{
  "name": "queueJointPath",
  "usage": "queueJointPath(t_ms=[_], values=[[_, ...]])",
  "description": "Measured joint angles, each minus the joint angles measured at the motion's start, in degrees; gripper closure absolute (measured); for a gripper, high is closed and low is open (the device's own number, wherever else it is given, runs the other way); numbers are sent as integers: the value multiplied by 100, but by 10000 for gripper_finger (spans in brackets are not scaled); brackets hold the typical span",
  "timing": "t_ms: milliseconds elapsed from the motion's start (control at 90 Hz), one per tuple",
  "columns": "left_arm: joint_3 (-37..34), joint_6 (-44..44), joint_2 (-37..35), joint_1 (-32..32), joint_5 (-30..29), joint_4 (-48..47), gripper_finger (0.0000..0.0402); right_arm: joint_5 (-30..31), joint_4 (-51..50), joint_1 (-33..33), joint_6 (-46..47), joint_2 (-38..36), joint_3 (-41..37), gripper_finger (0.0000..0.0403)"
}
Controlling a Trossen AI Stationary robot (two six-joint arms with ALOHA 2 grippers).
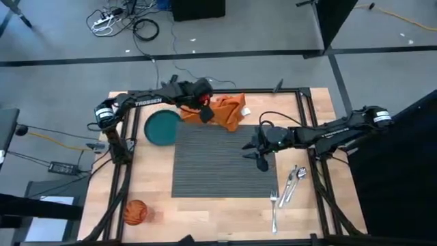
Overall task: Set table place
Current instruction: Prepare the gray placemat to the center of the table
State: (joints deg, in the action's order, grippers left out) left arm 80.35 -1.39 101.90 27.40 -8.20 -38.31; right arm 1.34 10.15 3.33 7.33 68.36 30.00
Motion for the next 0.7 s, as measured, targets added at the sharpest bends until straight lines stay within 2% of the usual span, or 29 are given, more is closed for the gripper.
queueJointPath(t_ms=[156, 267, 356, 467, 500, 600, 700], values=[[-389, 401, 369, 111, 443, 486, 158, 2, -52, 0, 7, 2, 0, 257], [-574, 465, 588, 116, 258, 987, 179, 2, 46, 0, 4, -2, 0, 257], [-580, 574, 716, 127, 9, 1041, 230, 4, 51, 2, 4, -2, 0, 257], [-505, 639, 701, 102, -9, 1010, 350, 7, 11, 3, 11, -3, 0, 257], [-480, 599, 686, 95, -9, 962, 375, 4, 12, 4, 9, -7, 0, 257], [-387, 570, 676, 74, 8, 833, 396, 5, 31, 4, 30, -7, 0, 257], [-339, 570, 672, 29, -55, 703, 400, 4, 27, 4, 9, -7, 0, 257]])
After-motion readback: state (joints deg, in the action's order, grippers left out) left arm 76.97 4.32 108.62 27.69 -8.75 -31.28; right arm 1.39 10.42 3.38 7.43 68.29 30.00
